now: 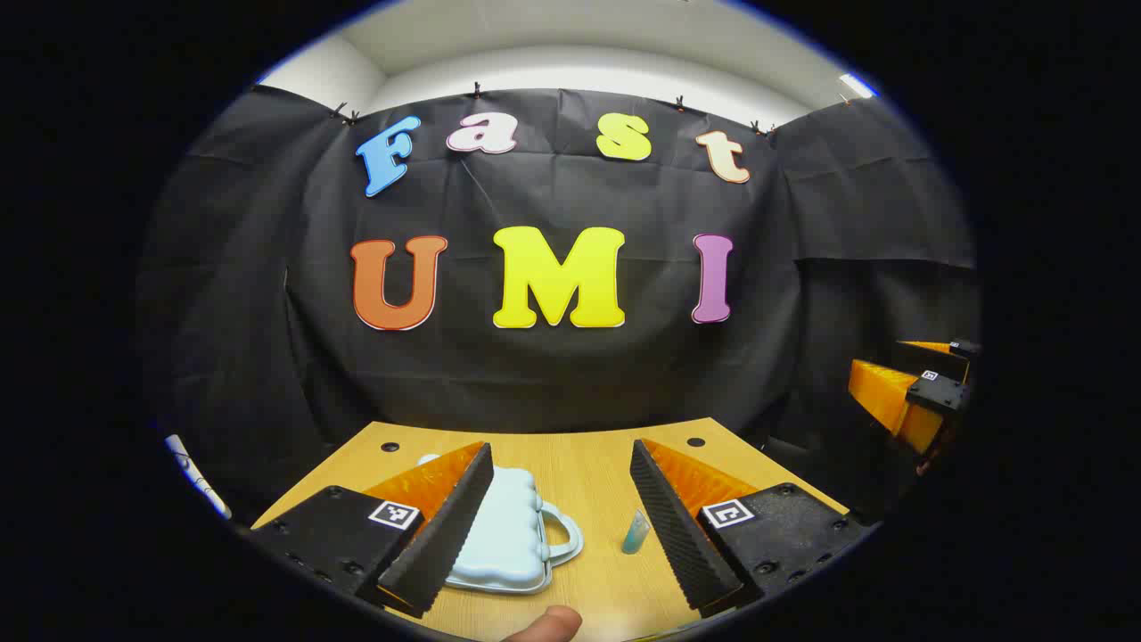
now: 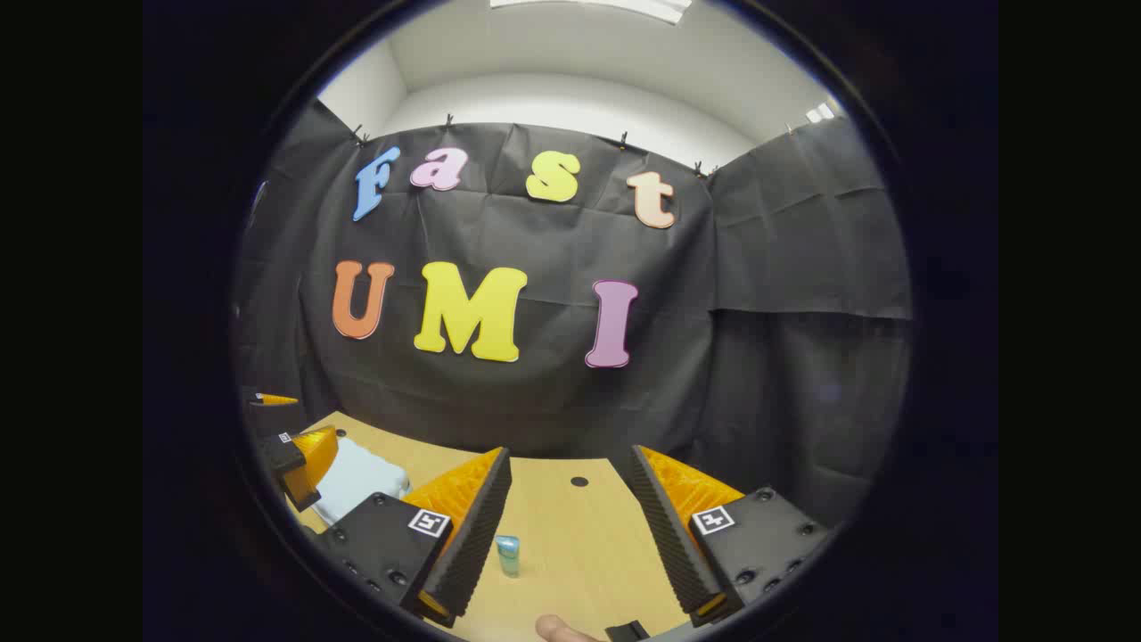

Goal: First open the suitcase, pack the skin care products into it, and then close the suitcase.

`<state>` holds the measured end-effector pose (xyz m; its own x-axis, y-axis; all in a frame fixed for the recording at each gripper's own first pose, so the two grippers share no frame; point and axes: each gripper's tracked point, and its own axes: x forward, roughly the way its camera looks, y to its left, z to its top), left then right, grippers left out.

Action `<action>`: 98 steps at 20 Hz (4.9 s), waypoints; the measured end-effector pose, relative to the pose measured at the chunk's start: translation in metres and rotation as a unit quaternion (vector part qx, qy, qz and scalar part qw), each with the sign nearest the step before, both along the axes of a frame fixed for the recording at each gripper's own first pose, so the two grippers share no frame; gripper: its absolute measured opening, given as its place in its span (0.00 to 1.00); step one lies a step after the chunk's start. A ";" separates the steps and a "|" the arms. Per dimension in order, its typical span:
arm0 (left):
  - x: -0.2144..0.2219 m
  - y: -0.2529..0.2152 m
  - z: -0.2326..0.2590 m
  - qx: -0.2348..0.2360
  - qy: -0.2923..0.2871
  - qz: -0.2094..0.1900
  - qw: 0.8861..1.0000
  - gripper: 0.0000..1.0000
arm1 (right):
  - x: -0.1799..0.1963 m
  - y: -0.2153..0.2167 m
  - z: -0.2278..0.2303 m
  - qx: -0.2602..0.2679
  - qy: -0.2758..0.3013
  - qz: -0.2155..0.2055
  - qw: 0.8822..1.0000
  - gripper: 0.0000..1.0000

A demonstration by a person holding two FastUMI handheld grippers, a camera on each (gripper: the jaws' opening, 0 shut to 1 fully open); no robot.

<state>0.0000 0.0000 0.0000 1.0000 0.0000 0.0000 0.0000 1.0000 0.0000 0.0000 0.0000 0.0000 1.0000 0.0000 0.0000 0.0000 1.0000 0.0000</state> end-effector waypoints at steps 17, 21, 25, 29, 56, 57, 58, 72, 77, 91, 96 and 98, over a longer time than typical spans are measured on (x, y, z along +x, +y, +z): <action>0.007 0.006 0.001 0.003 0.004 0.030 1.000 0.99 | 0.019 0.019 0.003 -0.015 -0.008 0.046 0.999 0.80; 0.015 0.010 -0.013 0.027 0.005 0.032 0.999 0.99 | 0.024 0.015 -0.003 -0.025 -0.005 0.044 0.999 0.80; 0.036 0.025 -0.069 0.146 0.026 0.037 0.988 1.00 | 0.031 -0.016 -0.011 -0.042 0.006 0.016 0.999 0.80; 0.054 0.030 -0.131 0.279 0.056 0.025 0.958 0.99 | 0.041 -0.053 -0.013 -0.043 0.017 -0.015 0.999 0.80; 0.125 0.023 -0.271 0.600 0.242 0.041 0.761 0.45 | 0.148 -0.148 -0.087 -0.001 0.098 0.015 0.995 0.80; 0.124 0.021 -0.270 0.601 0.243 0.045 0.760 0.40 | 0.150 -0.151 -0.088 0.000 0.099 0.019 0.995 0.80; 0.124 0.020 -0.269 0.600 0.243 0.048 0.761 0.29 | 0.151 -0.154 -0.089 0.003 0.100 0.023 0.995 0.80; 0.109 0.037 -0.183 0.426 0.187 0.068 0.882 0.03 | 0.139 -0.139 -0.059 -0.021 0.055 0.016 0.998 0.80; 0.087 0.087 -0.112 0.299 0.142 0.091 0.939 0.03 | 0.127 -0.091 -0.038 -0.015 0.044 0.012 0.999 0.80; 0.038 0.371 -0.097 0.045 0.108 0.177 0.977 0.03 | 0.096 0.086 -0.015 -0.021 0.044 0.023 0.999 0.80; 0.043 0.441 -0.164 -0.027 0.140 0.188 0.972 0.03 | 0.085 0.125 -0.018 -0.043 0.055 0.018 0.997 0.80; 0.045 0.461 -0.196 -0.055 0.159 0.193 0.967 0.03 | 0.082 0.135 -0.020 -0.051 0.062 0.015 0.997 0.80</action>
